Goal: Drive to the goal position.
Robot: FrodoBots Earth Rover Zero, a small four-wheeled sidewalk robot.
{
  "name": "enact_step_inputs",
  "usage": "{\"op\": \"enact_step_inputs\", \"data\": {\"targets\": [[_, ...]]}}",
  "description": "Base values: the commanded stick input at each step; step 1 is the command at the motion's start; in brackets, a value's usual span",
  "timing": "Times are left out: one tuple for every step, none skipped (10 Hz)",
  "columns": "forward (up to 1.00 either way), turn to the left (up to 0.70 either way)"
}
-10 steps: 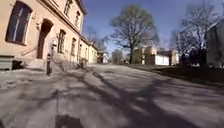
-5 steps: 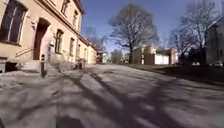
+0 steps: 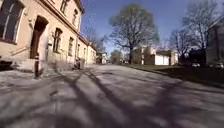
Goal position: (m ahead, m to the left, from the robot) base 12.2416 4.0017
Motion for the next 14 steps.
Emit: {"op": "enact_step_inputs", "data": {"targets": [[0.85, 0.0], [0.85, 0.0], [0.85, 0.0], [0.85, 0.0], [0.85, 0.0], [0.85, -0.2], [0.85, -0.34], [0.85, -0.34], [0.85, -0.3], [0.85, 0.0], [0.85, 0.0], [0.85, 0.0], [0.85, 0.0], [0.85, 0.0]]}}
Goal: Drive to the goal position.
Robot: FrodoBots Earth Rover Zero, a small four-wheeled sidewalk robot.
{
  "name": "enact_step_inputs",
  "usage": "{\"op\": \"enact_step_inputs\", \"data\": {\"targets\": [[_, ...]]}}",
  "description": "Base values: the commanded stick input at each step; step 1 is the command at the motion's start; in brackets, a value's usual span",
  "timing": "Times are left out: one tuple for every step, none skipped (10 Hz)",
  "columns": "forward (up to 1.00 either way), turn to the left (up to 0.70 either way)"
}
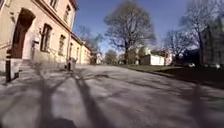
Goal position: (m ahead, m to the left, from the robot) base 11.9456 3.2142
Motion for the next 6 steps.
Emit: {"op": "enact_step_inputs", "data": {"targets": [[0.85, 0.0], [0.85, 0.0], [0.85, 0.0], [0.85, 0.0], [0.85, 0.0], [0.85, 0.0]]}}
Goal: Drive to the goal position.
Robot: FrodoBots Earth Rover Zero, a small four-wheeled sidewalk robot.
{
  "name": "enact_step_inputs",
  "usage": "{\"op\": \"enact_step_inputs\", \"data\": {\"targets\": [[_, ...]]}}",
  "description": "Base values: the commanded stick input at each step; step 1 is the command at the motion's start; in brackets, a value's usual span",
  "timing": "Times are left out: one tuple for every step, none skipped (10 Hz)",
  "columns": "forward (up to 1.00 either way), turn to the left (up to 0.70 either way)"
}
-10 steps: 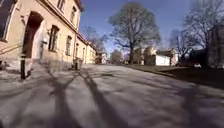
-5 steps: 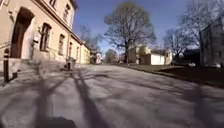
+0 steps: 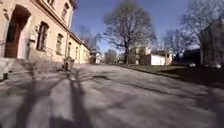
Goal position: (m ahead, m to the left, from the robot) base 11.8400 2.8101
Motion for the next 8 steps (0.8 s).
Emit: {"op": "enact_step_inputs", "data": {"targets": [[0.85, 0.0], [0.85, 0.0], [0.85, 0.0], [0.85, 0.0], [0.85, 0.0], [0.85, 0.0], [0.85, 0.0], [0.85, 0.0]]}}
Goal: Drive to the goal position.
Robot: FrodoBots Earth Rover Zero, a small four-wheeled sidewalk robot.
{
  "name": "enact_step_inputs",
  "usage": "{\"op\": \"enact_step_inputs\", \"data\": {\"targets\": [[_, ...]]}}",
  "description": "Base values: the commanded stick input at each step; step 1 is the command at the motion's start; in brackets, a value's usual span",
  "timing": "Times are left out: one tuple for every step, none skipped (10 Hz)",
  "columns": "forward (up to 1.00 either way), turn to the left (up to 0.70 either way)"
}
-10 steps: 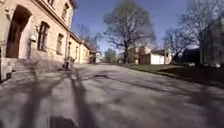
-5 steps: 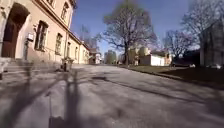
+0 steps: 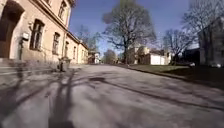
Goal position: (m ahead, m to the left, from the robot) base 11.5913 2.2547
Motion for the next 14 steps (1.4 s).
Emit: {"op": "enact_step_inputs", "data": {"targets": [[0.85, 0.0], [0.85, 0.0], [0.85, 0.0], [0.85, 0.0], [0.85, 0.0], [0.85, 0.0], [0.85, 0.0], [0.85, 0.0], [0.85, 0.0], [0.85, 0.0], [0.85, 0.0], [0.85, 0.0], [0.85, 0.0], [0.85, 0.0]]}}
